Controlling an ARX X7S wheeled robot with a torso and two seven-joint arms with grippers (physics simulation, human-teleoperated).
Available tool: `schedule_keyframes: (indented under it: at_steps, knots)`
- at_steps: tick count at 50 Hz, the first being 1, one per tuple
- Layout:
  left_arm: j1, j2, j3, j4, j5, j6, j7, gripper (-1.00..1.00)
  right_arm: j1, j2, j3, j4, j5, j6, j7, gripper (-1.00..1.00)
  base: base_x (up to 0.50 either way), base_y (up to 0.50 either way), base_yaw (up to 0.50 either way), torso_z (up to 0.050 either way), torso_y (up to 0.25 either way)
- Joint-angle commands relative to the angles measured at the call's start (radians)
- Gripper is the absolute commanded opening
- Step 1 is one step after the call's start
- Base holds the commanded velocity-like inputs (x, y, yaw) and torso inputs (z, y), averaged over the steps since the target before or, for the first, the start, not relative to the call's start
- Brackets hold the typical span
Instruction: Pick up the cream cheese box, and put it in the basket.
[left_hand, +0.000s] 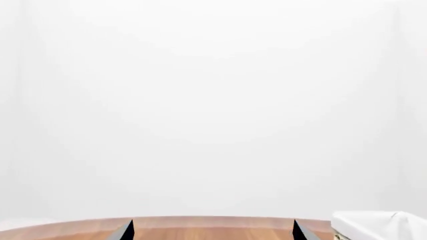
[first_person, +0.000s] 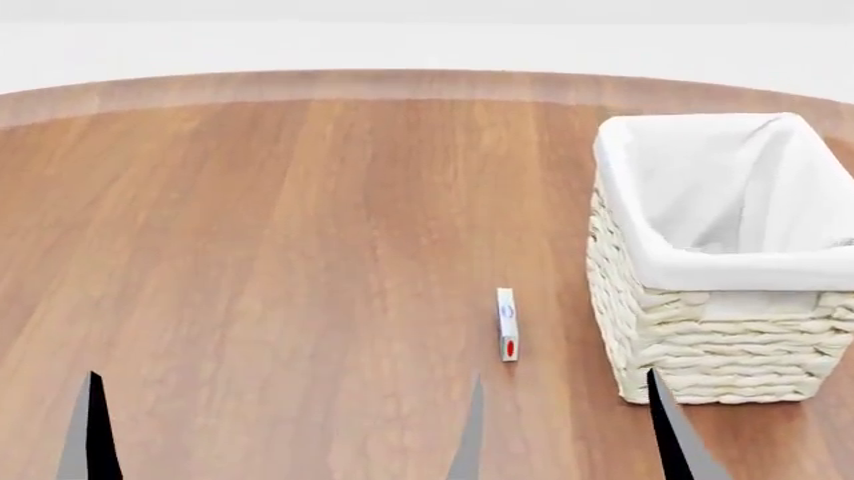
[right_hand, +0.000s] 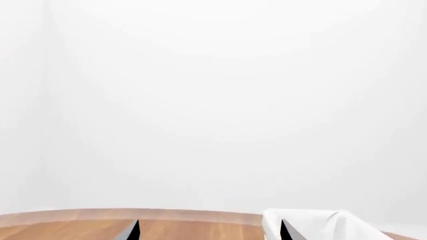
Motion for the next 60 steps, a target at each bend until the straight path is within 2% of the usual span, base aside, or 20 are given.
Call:
schedule_keyframes:
  at_steps: [1, 48, 53, 60]
  knots:
    - [-0.001, -0.008, 0.005, -0.005, -0.005, 0.007, -0.009, 1.00, 0.000, 0.006, -0.006, 0.004, 0.003, -0.006, 0.008, 1.00, 0.32, 0.00, 0.00, 0.000, 0.000]
    - [-0.007, -0.038, 0.024, -0.004, -0.015, 0.014, -0.041, 1.00, 0.014, 0.036, -0.027, 0.006, 0.014, -0.008, 0.045, 1.00, 0.33, 0.00, 0.00, 0.000, 0.000]
    - [-0.007, -0.040, 0.026, 0.004, -0.016, 0.011, -0.047, 1.00, 0.055, 0.039, -0.011, -0.015, 0.027, 0.075, 0.062, 1.00, 0.00, 0.00, 0.00, 0.000, 0.000]
    - [-0.004, -0.042, 0.032, -0.008, -0.014, 0.028, -0.046, 1.00, 0.195, 0.022, -0.027, -0.088, 0.012, 0.256, 0.096, 1.00, 0.00, 0.00, 0.00, 0.000, 0.000]
